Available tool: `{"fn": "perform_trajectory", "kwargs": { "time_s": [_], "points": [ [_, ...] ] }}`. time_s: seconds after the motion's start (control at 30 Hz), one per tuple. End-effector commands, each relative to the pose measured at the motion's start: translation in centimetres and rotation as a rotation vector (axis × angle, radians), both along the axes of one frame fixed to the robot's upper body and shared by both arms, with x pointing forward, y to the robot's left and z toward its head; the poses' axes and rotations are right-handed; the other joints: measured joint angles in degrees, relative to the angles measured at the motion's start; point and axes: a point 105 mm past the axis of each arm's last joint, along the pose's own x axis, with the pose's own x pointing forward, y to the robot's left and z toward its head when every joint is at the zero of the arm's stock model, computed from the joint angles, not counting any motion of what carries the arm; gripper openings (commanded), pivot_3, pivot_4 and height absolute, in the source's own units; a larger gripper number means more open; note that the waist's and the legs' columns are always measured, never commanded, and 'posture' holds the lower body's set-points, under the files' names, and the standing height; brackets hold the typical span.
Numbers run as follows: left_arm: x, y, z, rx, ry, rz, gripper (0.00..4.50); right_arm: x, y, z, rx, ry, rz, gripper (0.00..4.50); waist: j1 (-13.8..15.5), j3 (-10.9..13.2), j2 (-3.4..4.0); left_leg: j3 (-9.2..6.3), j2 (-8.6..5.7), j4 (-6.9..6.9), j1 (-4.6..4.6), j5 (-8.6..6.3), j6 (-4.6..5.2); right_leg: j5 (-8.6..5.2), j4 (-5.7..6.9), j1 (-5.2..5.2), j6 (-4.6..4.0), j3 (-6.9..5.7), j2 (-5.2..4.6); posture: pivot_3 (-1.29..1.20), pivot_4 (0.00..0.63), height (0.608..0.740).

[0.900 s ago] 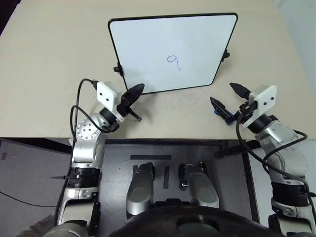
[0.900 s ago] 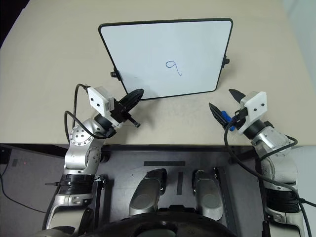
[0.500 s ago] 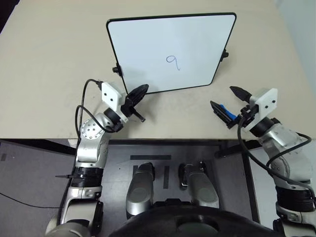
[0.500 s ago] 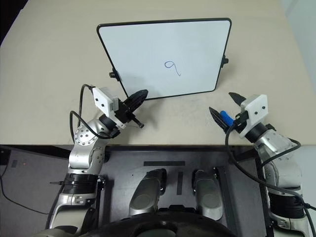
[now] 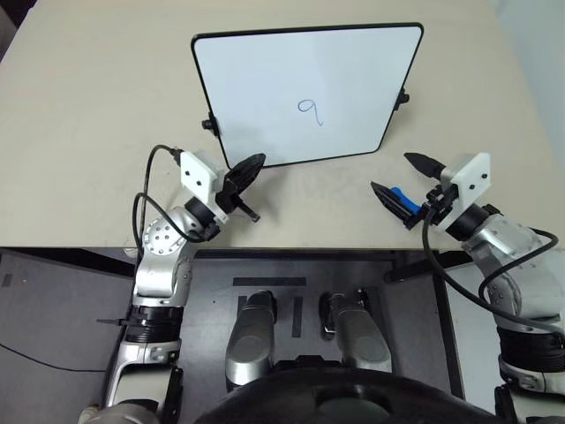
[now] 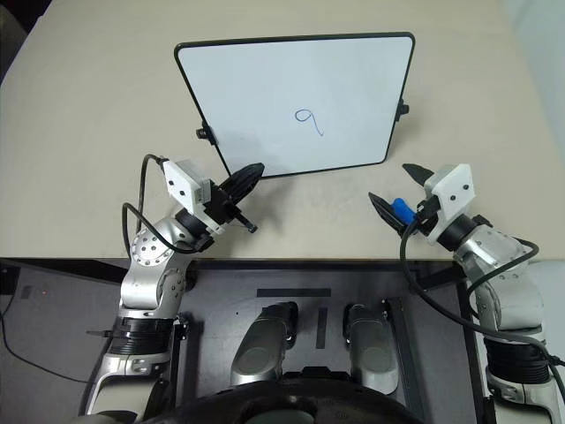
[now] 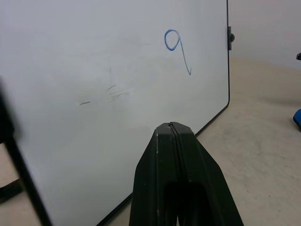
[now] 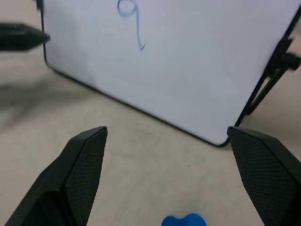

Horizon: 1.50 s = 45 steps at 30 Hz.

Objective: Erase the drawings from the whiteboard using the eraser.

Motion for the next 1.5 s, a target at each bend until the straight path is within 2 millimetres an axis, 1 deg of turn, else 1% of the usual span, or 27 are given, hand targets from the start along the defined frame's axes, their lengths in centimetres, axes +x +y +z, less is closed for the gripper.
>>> {"fn": "perform_trajectory", "kwargs": {
  "time_s": [0.03,0.1,0.17,0.3,0.4,0.5,0.73,0.93,1.1,1.13,1.17,1.23,1.27,1.3,1.37,1.5],
  "points": [
    [-0.2,-0.5,0.9,-0.009,-0.039,-0.019,0.00,-1.2,0.7,0.3,-0.041,0.014,0.044,4.31,0.2,0.0,0.00,-0.02,-0.01,0.00,-0.02,-0.01,0.01,0.02,0.00,0.00,-0.10,0.00,0.00,0.00,0.150,0.740],
    [-0.1,-0.9,0.9,-0.016,-0.040,-0.025,0.00,-1.4,0.7,0.2,-0.051,0.026,0.050,4.31,0.1,0.0,0.00,0.00,-0.01,0.00,0.00,-0.05,-0.02,0.02,0.00,0.01,-0.14,0.02,0.00,0.00,0.150,0.740],
    [0.1,-1.2,1.0,-0.024,-0.043,-0.032,0.00,-1.8,0.5,-0.4,-0.069,0.068,0.052,4.31,0.1,0.0,0.00,0.01,-0.01,0.00,0.00,-0.05,-0.02,-0.02,0.00,0.01,-0.06,0.02,0.00,0.00,0.150,0.740],
    [0.2,-1.5,0.8,-0.033,-0.042,-0.036,0.00,-2.3,-0.3,-2.2,-0.111,0.163,0.026,4.31,0.1,0.0,-0.01,0.01,-0.02,0.01,0.01,-0.02,-0.03,-0.09,0.00,0.04,0.07,0.02,0.01,0.00,0.150,0.740],
    [0.2,-1.6,0.7,-0.037,-0.041,-0.038,0.00,-2.4,-0.4,-2.6,-0.112,0.182,0.015,4.31,0.1,0.0,-0.01,0.01,-0.01,0.00,0.02,-0.02,-0.04,-0.24,0.00,0.04,0.34,0.02,0.03,0.00,0.150,0.740],
    [0.2,-1.7,0.7,-0.040,-0.042,-0.039,0.00,-2.4,-0.5,-2.9,-0.111,0.192,0.011,4.31,0.1,0.0,-0.01,0.01,-0.01,0.01,0.02,-0.01,-0.05,-0.23,0.00,0.04,0.37,0.02,0.05,0.00,0.150,0.740],
    [0.1,-1.8,0.7,-0.042,-0.044,-0.037,0.00,-1.9,-1.6,-4.2,-0.134,0.226,-0.039,4.31,0.1,0.0,-0.01,0.00,-0.01,0.01,0.02,-0.01,-0.04,-0.23,0.00,0.04,0.38,0.03,0.06,0.00,0.150,0.740],
    [0.1,-1.7,0.8,-0.043,-0.045,-0.035,0.00,-1.0,-2.7,-4.7,-0.143,0.230,-0.110,4.31,0.1,0.0,-0.01,-0.01,0.00,0.01,0.05,0.01,-0.02,-0.20,0.01,0.06,0.37,0.04,0.06,0.00,0.150,0.740],
    [0.2,-1.8,0.8,-0.043,-0.048,-0.035,0.00,-0.9,-2.7,-4.8,-0.138,0.228,-0.107,4.31,0.1,0.0,-0.01,-0.02,0.00,0.02,0.16,0.02,-0.01,-0.18,0.01,0.19,0.37,0.04,0.06,0.00,0.150,0.740],
    [0.2,-1.8,0.8,-0.043,-0.048,-0.035,0.00,-0.9,-2.8,-4.8,-0.137,0.228,-0.108,3.94,0.1,0.0,-0.02,-0.01,0.00,0.02,0.20,0.02,-0.02,-0.18,0.00,0.22,0.37,0.05,0.06,0.00,0.150,0.740],
    [0.2,-1.8,0.8,-0.043,-0.049,-0.036,0.00,-0.8,-2.8,-4.8,-0.137,0.228,-0.109,3.72,0.1,0.0,-0.01,-0.01,0.00,0.02,0.23,0.02,-0.02,-0.18,0.00,0.24,0.37,0.05,0.06,0.00,0.150,0.740],
    [0.3,-1.8,0.9,-0.043,-0.049,-0.037,0.00,-0.8,-2.9,-4.9,-0.137,0.229,-0.114,3.08,0.1,0.0,-0.02,-0.01,0.00,0.02,0.26,0.01,-0.02,-0.19,0.00,0.26,0.38,0.05,0.07,0.00,0.150,0.740],
    [0.3,-1.8,0.9,-0.043,-0.050,-0.038,0.00,-0.7,-3.0,-4.9,-0.139,0.228,-0.118,2.69,0.1,0.0,-0.02,-0.01,0.00,0.01,0.29,0.01,-0.02,-0.19,0.00,0.28,0.38,0.06,0.07,0.00,0.150,0.740],
    [0.3,-1.8,0.9,-0.043,-0.050,-0.038,0.00,-0.6,-3.1,-5.0,-0.143,0.227,-0.124,2.41,0.1,0.0,-0.02,-0.01,0.00,0.01,0.30,0.01,-0.03,-0.19,0.00,0.29,0.38,0.05,0.07,0.00,0.150,0.740],
    [0.4,-1.8,0.9,-0.043,-0.051,-0.039,0.00,-0.5,-3.3,-5.1,-0.152,0.224,-0.134,1.64,0.1,0.0,-0.02,-0.01,0.00,0.01,0.32,0.00,-0.03,-0.20,0.00,0.31,0.38,0.06,0.07,0.00,0.150,0.740],
    [0.4,-1.8,0.9,-0.042,-0.053,-0.040,0.00,-0.3,-3.4,-5.1,-0.163,0.214,-0.138,0.24,0.1,0.0,-0.02,-0.01,0.00,0.01,0.39,-0.01,-0.04,-0.20,0.00,0.38,0.38,0.06,0.07,0.00,0.150,0.740]
  ]
}}
